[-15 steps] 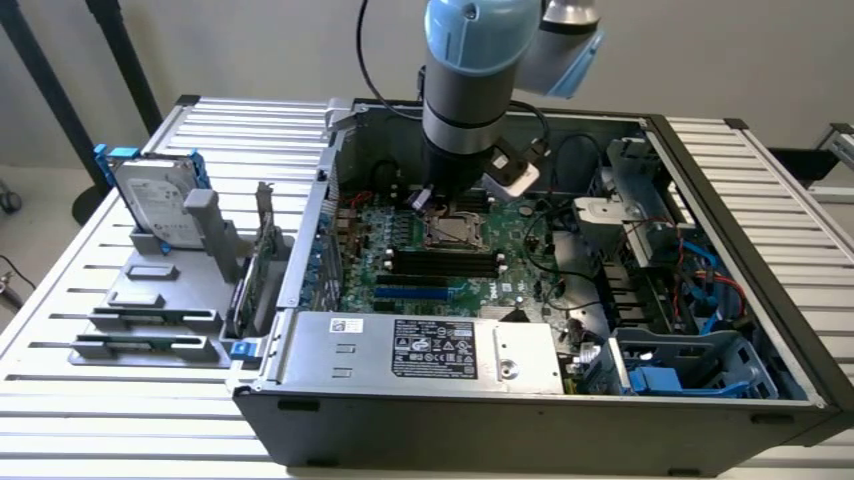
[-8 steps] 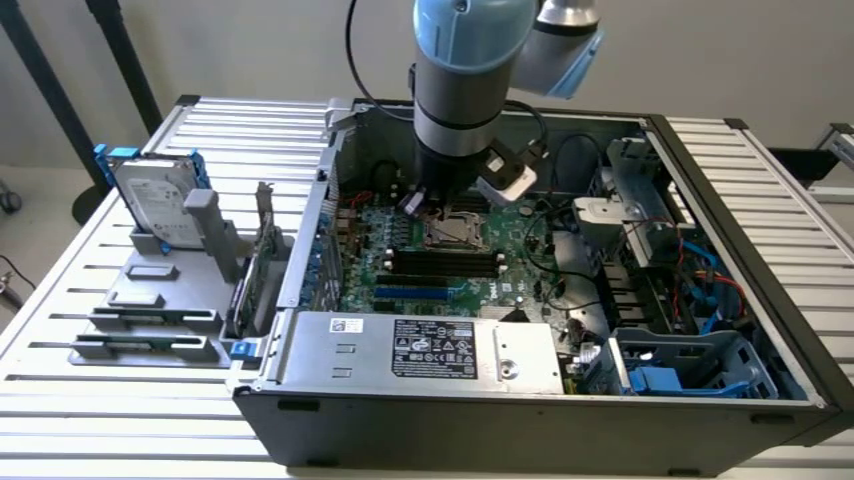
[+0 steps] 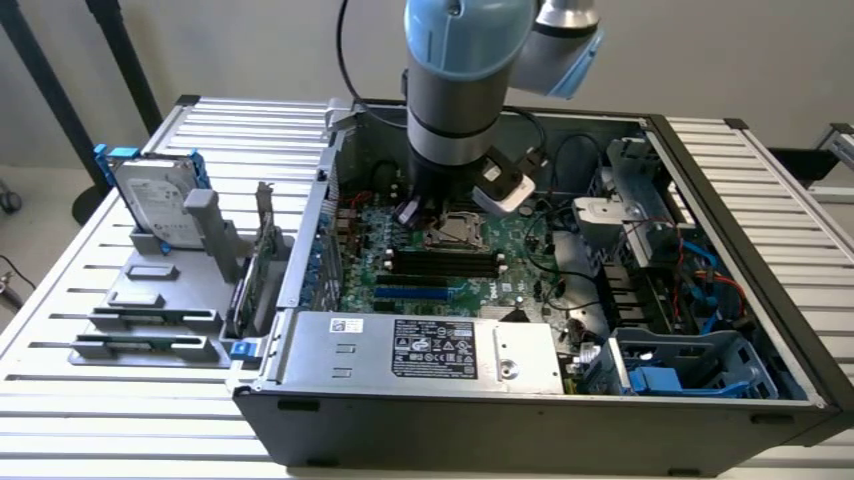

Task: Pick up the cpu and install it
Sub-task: 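Install the first cpu locking lever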

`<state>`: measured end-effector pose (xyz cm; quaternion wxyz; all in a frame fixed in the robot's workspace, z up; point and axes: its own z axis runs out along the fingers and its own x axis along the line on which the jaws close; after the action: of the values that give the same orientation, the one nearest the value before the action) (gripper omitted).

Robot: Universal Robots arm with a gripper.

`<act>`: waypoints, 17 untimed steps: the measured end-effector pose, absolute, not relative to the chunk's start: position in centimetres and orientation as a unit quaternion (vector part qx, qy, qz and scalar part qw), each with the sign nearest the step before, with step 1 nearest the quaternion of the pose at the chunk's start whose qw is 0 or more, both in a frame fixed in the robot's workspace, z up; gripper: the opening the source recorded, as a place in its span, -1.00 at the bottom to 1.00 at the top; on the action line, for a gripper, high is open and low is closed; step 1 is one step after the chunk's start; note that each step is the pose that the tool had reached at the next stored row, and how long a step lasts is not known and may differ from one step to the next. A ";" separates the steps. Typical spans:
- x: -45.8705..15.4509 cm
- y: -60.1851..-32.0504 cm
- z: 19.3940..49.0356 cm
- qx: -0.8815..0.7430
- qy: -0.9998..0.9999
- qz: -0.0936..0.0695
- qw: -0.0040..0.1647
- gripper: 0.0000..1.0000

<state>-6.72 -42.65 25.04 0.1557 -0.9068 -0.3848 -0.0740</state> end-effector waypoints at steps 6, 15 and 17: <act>-7.2 -42.7 24.6 -0.907 -0.385 -0.074 0.156 -0.79; -7.7 -42.6 23.0 -0.907 -0.385 -0.074 0.156 -0.79; -8.0 -42.6 22.8 -0.907 -0.385 -0.074 0.156 -0.79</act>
<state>-7.98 -42.58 22.80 0.1558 -0.9068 -0.3847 -0.0737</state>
